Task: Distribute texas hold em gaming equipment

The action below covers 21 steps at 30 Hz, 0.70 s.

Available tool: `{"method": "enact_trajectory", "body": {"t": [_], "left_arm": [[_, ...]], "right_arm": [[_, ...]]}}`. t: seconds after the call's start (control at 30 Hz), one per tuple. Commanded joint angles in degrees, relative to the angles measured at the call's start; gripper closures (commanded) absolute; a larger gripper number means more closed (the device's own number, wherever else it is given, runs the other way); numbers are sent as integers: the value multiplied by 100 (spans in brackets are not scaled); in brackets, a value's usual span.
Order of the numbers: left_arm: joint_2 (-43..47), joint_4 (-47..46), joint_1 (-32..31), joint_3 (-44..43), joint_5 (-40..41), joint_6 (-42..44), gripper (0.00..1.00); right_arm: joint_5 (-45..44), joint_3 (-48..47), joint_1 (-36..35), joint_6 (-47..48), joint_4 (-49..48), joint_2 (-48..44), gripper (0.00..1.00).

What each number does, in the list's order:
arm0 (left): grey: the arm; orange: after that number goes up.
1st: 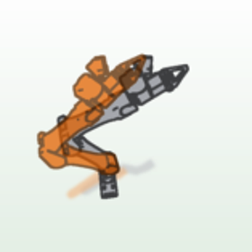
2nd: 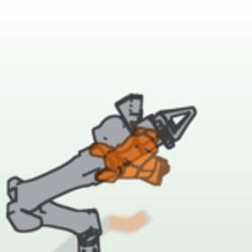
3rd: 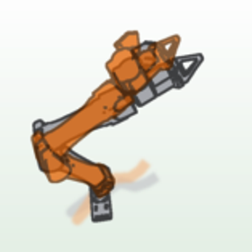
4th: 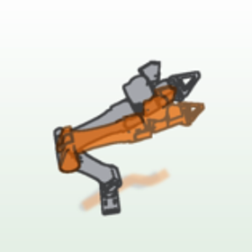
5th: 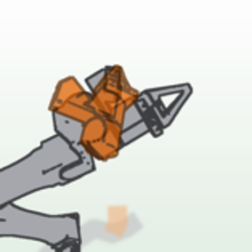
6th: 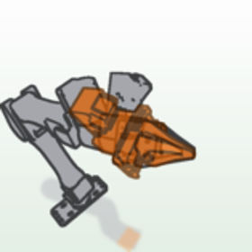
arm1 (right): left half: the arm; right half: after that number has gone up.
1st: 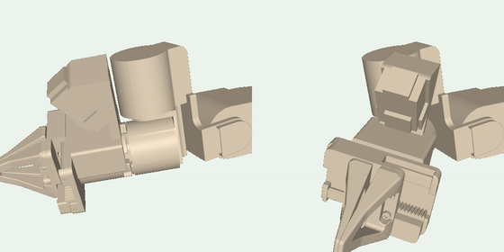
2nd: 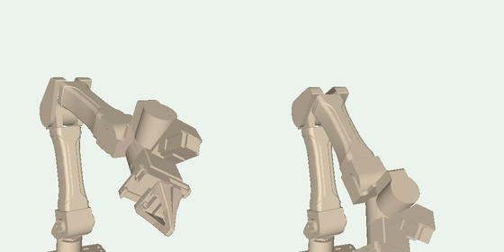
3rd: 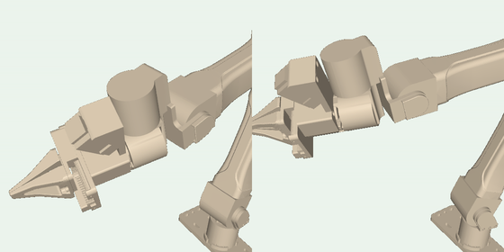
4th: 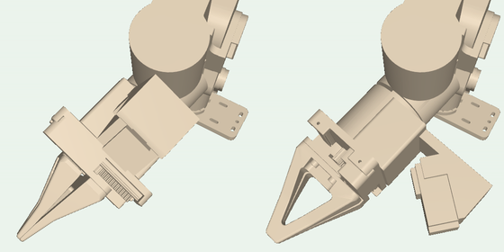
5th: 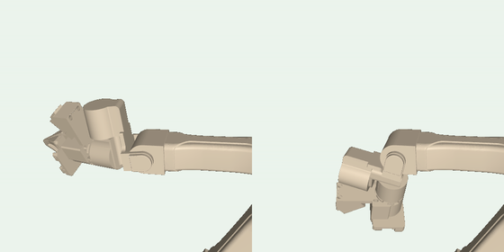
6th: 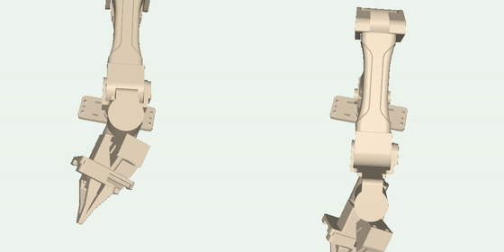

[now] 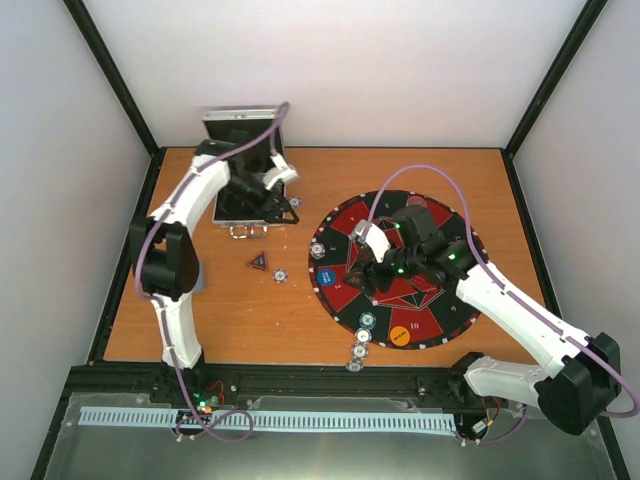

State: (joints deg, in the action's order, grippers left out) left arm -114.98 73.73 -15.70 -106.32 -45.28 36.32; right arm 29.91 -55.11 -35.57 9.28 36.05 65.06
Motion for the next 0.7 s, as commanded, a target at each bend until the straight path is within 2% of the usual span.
{"method": "enact_trajectory", "body": {"t": [0.0, 0.07, 0.13, 0.27, 0.33, 0.43, 0.67], "left_arm": [[579, -523, 789, 79, 58, -259, 23], [635, -945, 1053, 186, 505, -418, 22], [673, -1196, 1159, 313, 881, -204, 20], [685, -1512, 1195, 541, 927, 1221, 20], [688, -1909, 1239, 782, 813, 2119, 19], [548, -2572, 1304, 1073, 734, 2985, 19], [-708, -2520, 1316, 174, 734, 3755, 21]], "right_arm": [[-385, -221, -31, 223, -382, 157, 24], [-637, -349, -24, 316, -464, 294, 20], [-782, -491, -23, 524, -513, 443, 18], [-798, -657, 41, 844, -770, 700, 16], [-707, -702, 138, 926, -944, 824, 15], [-567, -761, 356, 936, -1156, 1017, 15], [-224, -894, 798, 892, -1427, 1453, 15]]}}
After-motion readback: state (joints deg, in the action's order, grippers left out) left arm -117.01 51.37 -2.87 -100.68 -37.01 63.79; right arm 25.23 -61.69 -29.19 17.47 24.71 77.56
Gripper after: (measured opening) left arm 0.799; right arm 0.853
